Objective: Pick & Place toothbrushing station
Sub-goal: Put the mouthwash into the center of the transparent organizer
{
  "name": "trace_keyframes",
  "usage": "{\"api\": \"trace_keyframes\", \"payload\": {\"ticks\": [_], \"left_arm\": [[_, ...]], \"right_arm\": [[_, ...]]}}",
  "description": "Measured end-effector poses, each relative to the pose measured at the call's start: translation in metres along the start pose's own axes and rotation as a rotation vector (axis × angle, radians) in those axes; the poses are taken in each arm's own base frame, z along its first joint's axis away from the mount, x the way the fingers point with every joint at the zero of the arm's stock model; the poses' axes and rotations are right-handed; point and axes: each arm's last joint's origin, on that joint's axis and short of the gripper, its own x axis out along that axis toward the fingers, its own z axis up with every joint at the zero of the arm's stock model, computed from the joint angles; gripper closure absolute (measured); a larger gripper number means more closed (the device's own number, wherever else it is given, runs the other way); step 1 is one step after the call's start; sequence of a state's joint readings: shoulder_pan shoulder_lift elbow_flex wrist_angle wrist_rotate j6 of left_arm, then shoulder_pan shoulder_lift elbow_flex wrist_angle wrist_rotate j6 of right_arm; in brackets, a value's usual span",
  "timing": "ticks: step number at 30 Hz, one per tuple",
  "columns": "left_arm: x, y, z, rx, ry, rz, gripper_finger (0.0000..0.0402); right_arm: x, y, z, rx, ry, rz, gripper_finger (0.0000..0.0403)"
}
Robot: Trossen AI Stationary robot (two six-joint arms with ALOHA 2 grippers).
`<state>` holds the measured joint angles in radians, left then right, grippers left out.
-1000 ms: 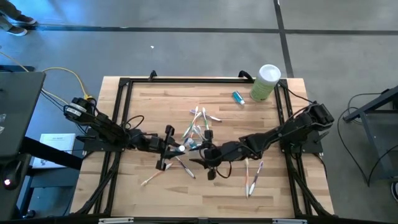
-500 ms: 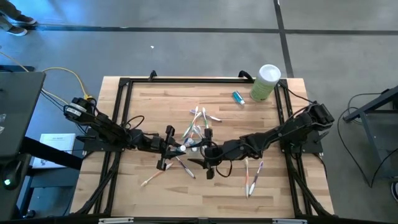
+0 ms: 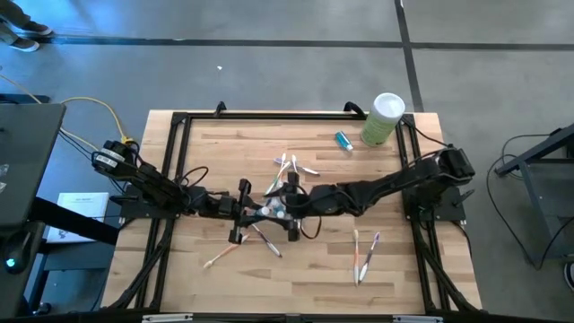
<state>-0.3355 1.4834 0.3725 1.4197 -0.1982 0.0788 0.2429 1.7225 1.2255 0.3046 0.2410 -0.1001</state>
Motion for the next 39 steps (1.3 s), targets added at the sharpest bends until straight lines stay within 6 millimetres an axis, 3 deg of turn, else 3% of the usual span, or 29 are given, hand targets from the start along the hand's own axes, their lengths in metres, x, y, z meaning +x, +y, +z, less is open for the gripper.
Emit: {"api": "trace_keyframes", "payload": {"ticks": [12,23,31,39], "left_arm": [[0.0000,-0.0001,-0.0008,0.001,0.008,-0.001,0.0328],[-0.0001,-0.0001,-0.0007,0.010,0.007,-0.001,0.0328],[-0.0001,-0.0002,-0.0008,0.027,0.007,-0.003,0.0324],[-0.0002,0.0005,-0.0008,0.043,0.009,0.024,0.0263]], "right_arm": [[0.0079,0.0034,-0.0033,-0.032,-0.052,0.039,0.0189],[0.0079,0.0040,-0.0045,-0.051,-0.042,0.060,0.0314],[0.0079,0.0040,-0.0047,-0.050,-0.040,0.059,0.0316],[0.0076,0.0054,-0.0072,-0.054,-0.013,0.054,0.0316]]}}
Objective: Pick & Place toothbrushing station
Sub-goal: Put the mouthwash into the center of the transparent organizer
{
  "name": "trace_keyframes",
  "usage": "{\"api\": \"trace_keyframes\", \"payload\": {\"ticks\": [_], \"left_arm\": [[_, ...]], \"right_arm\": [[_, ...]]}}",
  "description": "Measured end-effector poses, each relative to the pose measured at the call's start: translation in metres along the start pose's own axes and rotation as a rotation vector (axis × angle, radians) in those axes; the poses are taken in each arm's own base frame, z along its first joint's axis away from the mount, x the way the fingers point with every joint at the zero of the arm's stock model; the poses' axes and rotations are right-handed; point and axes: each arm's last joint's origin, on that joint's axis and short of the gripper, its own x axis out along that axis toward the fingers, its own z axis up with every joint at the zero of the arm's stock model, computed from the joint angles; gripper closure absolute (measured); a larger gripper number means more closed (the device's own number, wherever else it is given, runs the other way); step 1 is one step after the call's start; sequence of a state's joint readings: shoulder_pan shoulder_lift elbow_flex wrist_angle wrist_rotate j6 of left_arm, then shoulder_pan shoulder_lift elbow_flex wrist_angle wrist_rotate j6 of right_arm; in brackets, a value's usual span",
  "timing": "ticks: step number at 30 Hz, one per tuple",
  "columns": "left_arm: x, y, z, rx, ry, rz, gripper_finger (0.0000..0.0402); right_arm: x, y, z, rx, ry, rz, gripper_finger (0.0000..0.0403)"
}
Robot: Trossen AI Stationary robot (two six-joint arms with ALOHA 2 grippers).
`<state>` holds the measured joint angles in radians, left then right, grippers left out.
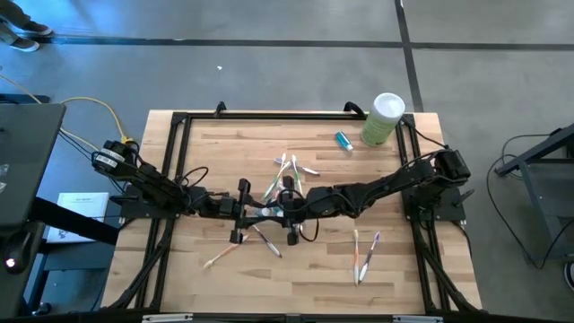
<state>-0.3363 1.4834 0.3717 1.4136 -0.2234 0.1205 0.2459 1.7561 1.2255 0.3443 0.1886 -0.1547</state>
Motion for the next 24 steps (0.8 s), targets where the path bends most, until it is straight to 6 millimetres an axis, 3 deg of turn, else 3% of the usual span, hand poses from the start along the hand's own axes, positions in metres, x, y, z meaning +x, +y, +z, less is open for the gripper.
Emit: {"api": "trace_keyframes", "payload": {"ticks": [7,15,24], "left_arm": [[-0.002,-0.009,0.001,-0.002,0.003,-0.036,0.0208],[-0.004,-0.017,-0.001,-0.110,0.033,-0.026,0.0199],[-0.005,-0.017,-0.006,-0.115,0.087,-0.030,0.0199]], "right_arm": [[-0.009,0.010,0.000,0.022,0.083,-0.005,0.0316],[-0.022,0.024,-0.012,0.038,0.278,-0.175,0.0316],[-0.022,0.008,-0.021,0.101,0.341,-0.327,0.0316]]}}
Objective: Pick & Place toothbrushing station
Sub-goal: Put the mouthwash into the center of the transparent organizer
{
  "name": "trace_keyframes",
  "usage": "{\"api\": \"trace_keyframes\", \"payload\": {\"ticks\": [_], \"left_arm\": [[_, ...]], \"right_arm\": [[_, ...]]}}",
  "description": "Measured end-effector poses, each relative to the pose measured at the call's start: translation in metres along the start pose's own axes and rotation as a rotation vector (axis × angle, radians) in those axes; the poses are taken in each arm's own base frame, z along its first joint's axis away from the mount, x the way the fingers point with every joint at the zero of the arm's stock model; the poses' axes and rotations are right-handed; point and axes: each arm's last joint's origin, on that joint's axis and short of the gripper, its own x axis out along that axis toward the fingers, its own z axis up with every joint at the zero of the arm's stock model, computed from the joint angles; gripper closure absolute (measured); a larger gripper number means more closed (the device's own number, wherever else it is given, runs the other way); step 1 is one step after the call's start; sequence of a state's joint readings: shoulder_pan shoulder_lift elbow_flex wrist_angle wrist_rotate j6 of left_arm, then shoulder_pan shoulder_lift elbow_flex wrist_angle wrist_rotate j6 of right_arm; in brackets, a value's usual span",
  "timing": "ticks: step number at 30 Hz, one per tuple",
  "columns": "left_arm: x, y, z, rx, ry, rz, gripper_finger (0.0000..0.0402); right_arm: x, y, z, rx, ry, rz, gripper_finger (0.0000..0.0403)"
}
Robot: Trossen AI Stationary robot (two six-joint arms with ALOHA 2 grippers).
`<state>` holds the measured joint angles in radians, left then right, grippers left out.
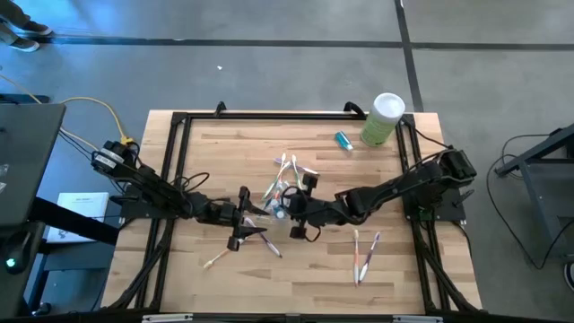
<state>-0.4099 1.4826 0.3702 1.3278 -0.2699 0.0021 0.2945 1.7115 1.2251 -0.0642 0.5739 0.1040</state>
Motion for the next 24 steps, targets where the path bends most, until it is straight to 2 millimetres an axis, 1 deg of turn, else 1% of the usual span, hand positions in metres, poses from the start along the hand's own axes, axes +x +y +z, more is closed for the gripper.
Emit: {"api": "trace_keyframes", "payload": {"ticks": [5,7,9,13,15,19,24], "left_arm": [[0.000,0.000,-0.002,0.003,0.017,0.000,0.0199],[0.000,0.000,-0.003,0.004,0.025,0.000,0.0199],[0.000,0.000,-0.003,0.005,0.029,0.000,0.0199],[0.000,0.000,-0.003,0.006,0.033,0.000,0.0199],[0.000,0.000,-0.003,0.006,0.033,0.000,0.0199],[0.000,0.000,-0.003,0.007,0.033,0.000,0.0199],[0.000,0.000,-0.004,0.007,0.036,0.000,0.0199]], "right_arm": [[0.007,-0.005,-0.008,0.050,0.067,-0.019,0.0316],[0.007,-0.005,-0.009,0.066,0.071,-0.005,0.0315],[0.012,-0.004,-0.010,0.083,0.074,0.019,0.0314],[0.015,-0.003,-0.015,0.072,0.100,0.031,0.0315],[0.020,-0.002,-0.015,0.084,0.093,0.032,0.0314],[0.033,-0.001,-0.027,0.075,0.138,0.051,0.0314],[0.045,-0.004,-0.032,0.100,0.156,0.067,0.0310]]}}
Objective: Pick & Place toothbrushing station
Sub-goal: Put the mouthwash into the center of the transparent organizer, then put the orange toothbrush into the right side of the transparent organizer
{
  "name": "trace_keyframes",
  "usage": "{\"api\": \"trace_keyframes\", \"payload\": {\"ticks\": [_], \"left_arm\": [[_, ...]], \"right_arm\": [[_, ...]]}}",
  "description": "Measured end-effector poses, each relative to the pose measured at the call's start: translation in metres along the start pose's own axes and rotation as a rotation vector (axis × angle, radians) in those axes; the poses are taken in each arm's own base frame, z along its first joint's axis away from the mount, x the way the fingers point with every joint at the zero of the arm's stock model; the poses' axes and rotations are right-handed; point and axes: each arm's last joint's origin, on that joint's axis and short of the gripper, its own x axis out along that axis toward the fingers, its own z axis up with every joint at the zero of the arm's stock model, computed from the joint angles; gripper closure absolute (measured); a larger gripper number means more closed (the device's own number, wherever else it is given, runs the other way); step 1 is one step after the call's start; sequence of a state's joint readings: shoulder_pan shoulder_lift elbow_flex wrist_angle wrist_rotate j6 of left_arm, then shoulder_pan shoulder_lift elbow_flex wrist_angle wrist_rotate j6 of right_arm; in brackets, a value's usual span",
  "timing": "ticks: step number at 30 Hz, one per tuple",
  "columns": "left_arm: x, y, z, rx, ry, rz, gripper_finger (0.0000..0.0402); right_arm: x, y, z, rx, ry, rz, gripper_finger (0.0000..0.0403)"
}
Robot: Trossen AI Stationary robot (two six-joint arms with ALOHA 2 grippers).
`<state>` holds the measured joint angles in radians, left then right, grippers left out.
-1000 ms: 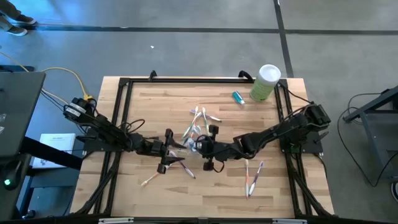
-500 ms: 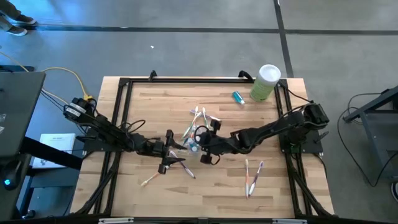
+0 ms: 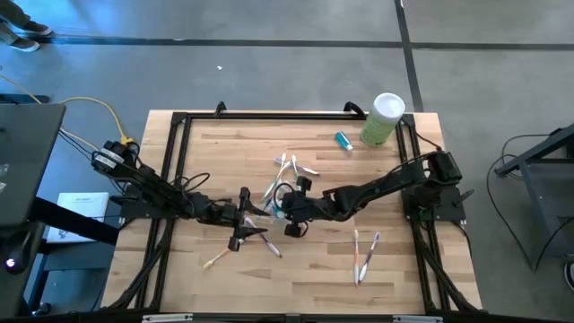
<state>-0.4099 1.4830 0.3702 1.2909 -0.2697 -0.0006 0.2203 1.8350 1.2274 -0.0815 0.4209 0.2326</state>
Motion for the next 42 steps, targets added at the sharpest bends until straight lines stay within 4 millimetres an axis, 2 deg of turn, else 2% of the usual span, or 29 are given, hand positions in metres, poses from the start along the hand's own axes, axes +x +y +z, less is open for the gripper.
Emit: {"api": "trace_keyframes", "payload": {"ticks": [2,13,19,23,28,33,39,42], "left_arm": [[0.000,0.000,0.000,0.000,0.001,0.000,0.0199],[0.000,0.000,-0.003,0.001,0.027,0.000,0.0199],[-0.001,0.000,-0.004,-0.112,0.062,0.001,0.0199],[-0.005,-0.001,0.000,-0.114,0.127,-0.004,0.0199],[-0.020,-0.012,0.010,-0.091,0.234,-0.022,0.0199],[-0.039,-0.025,0.014,-0.104,0.404,0.010,0.0199],[-0.055,-0.047,0.014,-0.049,0.572,-0.031,0.0199],[-0.061,-0.058,0.015,-0.118,0.592,-0.056,0.0199]], "right_arm": [[0.002,-0.001,-0.005,-0.012,0.028,-0.015,0.0299],[0.000,-0.002,-0.001,-0.014,0.015,-0.015,0.0194],[-0.010,-0.004,0.009,-0.059,-0.029,0.014,0.0172],[-0.034,-0.001,0.019,-0.097,-0.063,0.055,0.0171],[-0.084,-0.001,0.027,-0.086,-0.035,0.118,0.0171],[-0.120,0.002,0.018,-0.026,0.065,0.164,0.0170],[-0.129,0.017,0.001,-0.033,0.163,0.158,0.0170],[-0.125,0.024,-0.006,-0.045,0.191,0.151,0.0170]]}}
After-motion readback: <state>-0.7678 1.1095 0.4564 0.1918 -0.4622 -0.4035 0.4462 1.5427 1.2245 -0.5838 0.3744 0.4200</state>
